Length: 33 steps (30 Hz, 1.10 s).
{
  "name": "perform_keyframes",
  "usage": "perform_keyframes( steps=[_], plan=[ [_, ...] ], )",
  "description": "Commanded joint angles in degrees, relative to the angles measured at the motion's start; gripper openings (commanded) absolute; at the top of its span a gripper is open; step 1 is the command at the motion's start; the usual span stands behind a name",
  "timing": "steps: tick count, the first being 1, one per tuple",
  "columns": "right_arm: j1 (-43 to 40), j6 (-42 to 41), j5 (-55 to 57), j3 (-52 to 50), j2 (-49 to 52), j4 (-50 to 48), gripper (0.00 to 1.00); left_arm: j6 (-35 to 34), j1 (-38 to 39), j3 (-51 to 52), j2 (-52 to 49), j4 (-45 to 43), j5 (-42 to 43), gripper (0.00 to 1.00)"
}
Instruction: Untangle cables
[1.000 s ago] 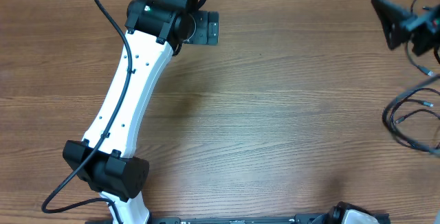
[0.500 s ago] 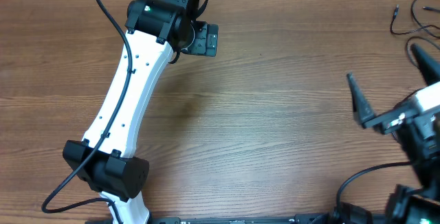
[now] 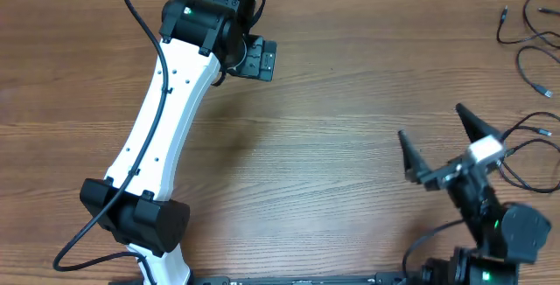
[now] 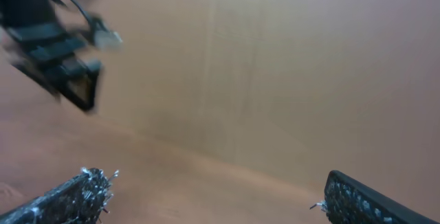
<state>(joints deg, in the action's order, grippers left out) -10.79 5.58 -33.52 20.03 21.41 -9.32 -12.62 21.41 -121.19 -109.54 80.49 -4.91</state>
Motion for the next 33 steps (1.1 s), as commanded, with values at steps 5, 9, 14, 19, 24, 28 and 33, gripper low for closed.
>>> perform_keyframes(
  steps=[5,9,14,19,24,28,33],
  plan=[
    [14.8,-0.7,18.3,-0.2,-9.8,-0.7,1.00,1.2,0.4,0.1,0.1,1.9,3.8,1.00],
    [18.9,1.4,20.0,-0.2,-10.8,1.5,1.00,0.6,0.4,0.1,0.1,2.1,7.1,1.00],
    [22.1,5.0,21.7,-2.9,-11.3,6.3,1.00,0.6,0.4,0.1,0.1,2.1,7.5,1.00],
    [22.8,5.2,22.9,-9.5,-11.2,6.2,1.00,0.6,0.4,0.1,0.1,2.3,7.5,1.00],
    [22.6,5.2,26.4,-10.7,-11.1,12.4,1.00,0.6,0.4,0.1,0.1,2.3,7.5,1.00],
    [22.7,5.2,31.8,-10.7,-11.1,21.3,1.00,0.6,0.4,0.1,0.1,2.9,7.5,1.00],
    [22.7,5.2,34.4,-10.7,-11.1,29.3,1.00,0.6,0.4,0.1,0.1,2.9,7.5,1.00]
  ],
)
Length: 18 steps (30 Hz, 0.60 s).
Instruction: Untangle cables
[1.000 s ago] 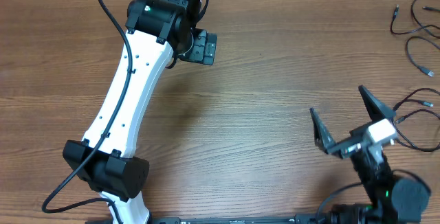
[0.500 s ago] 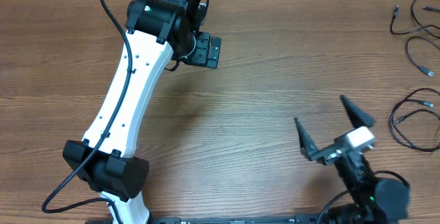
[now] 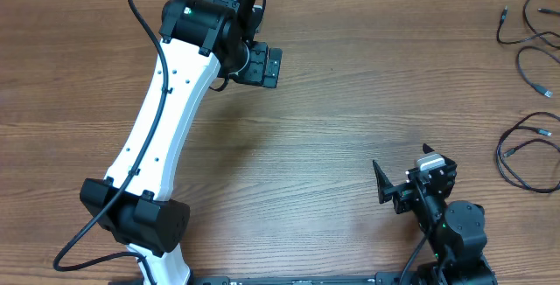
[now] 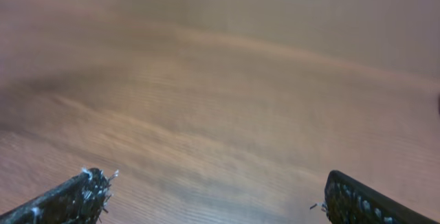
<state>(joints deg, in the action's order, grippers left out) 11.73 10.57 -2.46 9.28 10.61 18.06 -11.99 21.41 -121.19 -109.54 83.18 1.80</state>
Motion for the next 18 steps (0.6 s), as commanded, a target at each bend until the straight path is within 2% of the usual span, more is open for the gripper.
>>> perform_keyframes(
  steps=[1,5,18],
  plan=[
    [0.2,0.2,3.7,0.0,-0.3,3.0,1.00,0.0,0.4,0.1,0.1,0.2,0.8,1.00],
    [0.2,0.2,3.7,0.0,-0.3,9.3,1.00,0.0,0.4,0.1,0.1,0.2,0.8,1.00],
    [0.2,0.2,3.7,0.0,-0.3,10.0,1.00,-1.3,0.4,0.1,0.1,0.1,1.2,1.00]
  ],
)
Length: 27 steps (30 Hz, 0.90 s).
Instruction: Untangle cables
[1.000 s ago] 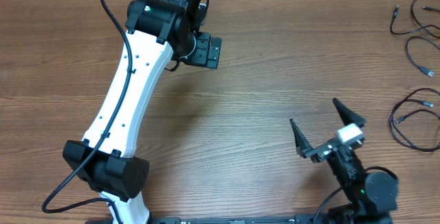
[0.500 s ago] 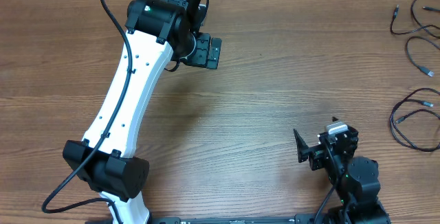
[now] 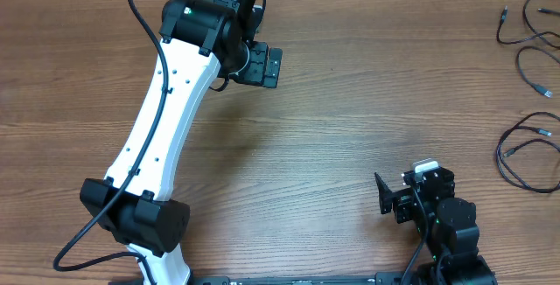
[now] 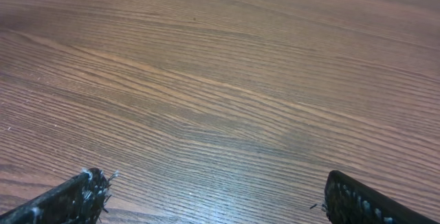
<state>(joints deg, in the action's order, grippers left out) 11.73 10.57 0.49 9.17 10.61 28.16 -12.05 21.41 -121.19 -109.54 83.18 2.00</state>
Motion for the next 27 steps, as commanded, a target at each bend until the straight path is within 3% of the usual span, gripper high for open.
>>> perform_keyframes(
  steps=[1,5,7,12,15,18,23,27],
  plan=[
    [0.2,0.2,0.8,0.1,-0.3,-0.1,1.00,-1.2,0.4,0.1,0.1,0.1,1.0,0.99],
    [0.2,0.2,0.8,0.1,-0.3,-0.1,1.00,-1.3,0.4,0.1,0.1,0.1,1.0,1.00],
    [0.2,0.2,0.8,0.1,-0.3,-0.1,1.00,-5.3,0.4,0.1,0.1,-1.2,3.3,1.00],
    [0.2,0.2,0.8,0.1,-0.3,-0.1,1.00,-4.7,0.0,0.7,-0.2,-9.2,-4.9,1.00],
    [0.2,0.2,0.8,0.1,-0.3,-0.1,1.00,-3.0,0.9,5.3,2.6,-19.8,-11.8,1.00],
    [0.2,0.2,0.8,0.1,-0.3,-0.1,1.00,1.9,2.3,16.6,9.2,-34.4,-11.8,1.00],
    [0.2,0.2,0.8,0.1,-0.3,-0.1,1.00,2.7,3.6,43.5,25.1,-61.2,-12.2,1.00],
    [0.2,0.2,0.8,0.1,-0.3,-0.1,1.00,2.7,2.9,64.6,41.1,-73.8,-15.6,1.00]
  ],
)
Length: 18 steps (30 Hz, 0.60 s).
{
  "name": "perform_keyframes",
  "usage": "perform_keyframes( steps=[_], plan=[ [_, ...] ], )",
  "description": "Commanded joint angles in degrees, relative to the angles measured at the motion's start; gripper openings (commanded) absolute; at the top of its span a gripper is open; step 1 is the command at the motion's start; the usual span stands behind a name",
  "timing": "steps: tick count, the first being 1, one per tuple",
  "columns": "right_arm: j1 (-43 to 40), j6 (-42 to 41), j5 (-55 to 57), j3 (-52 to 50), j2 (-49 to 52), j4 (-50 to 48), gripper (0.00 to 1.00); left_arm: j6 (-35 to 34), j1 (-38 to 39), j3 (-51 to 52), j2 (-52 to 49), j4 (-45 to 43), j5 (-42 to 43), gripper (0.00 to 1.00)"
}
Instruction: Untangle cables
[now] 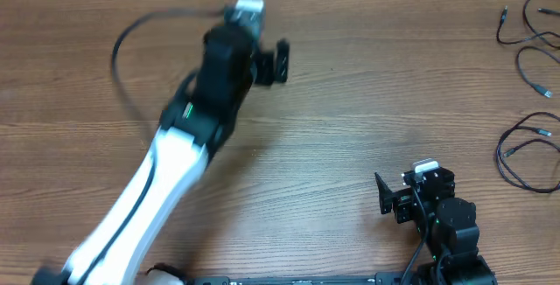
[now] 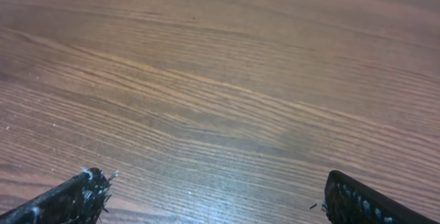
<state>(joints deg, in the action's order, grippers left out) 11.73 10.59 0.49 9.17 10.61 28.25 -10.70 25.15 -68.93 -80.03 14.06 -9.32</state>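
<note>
Several thin black cables lie loose at the table's right edge: a looped one (image 1: 518, 156), one further back (image 1: 530, 65) and short ones in the far corner (image 1: 505, 20). My right gripper (image 1: 394, 199) sits folded back near the front edge, well left of the cables. The right wrist view shows that gripper (image 2: 214, 183) open, its fingers (image 2: 75, 200) wide apart over bare wood with nothing between them. My left gripper (image 1: 278, 61) is at the far middle of the table, blurred by motion; whether it is open or shut does not show.
The wooden table (image 1: 350, 119) fills the view. The left arm's white link (image 1: 166, 171) slants across the left half, blurred. The right arm's base (image 1: 446, 232) is at the front right.
The left arm has moved and is now blurred; its white link lies lower and more slanted, and its gripper sits slightly further right. The right arm and the cables are as before.
My right gripper first stood open and stretched out close to the looped cable at the right. Then it was drawn back toward the front edge, then folded over bare wood, still open. The left arm held still at the far middle until it shifted now.
</note>
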Motion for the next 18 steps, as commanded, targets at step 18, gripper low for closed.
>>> perform_keyframes(
  steps=[18],
  plan=[
    [0.2,0.2,0.8,0.1,-0.3,-0.2,1.00,1.3,-15.0,62.8,67.8,-28.8,-3.8,1.00]
  ],
)
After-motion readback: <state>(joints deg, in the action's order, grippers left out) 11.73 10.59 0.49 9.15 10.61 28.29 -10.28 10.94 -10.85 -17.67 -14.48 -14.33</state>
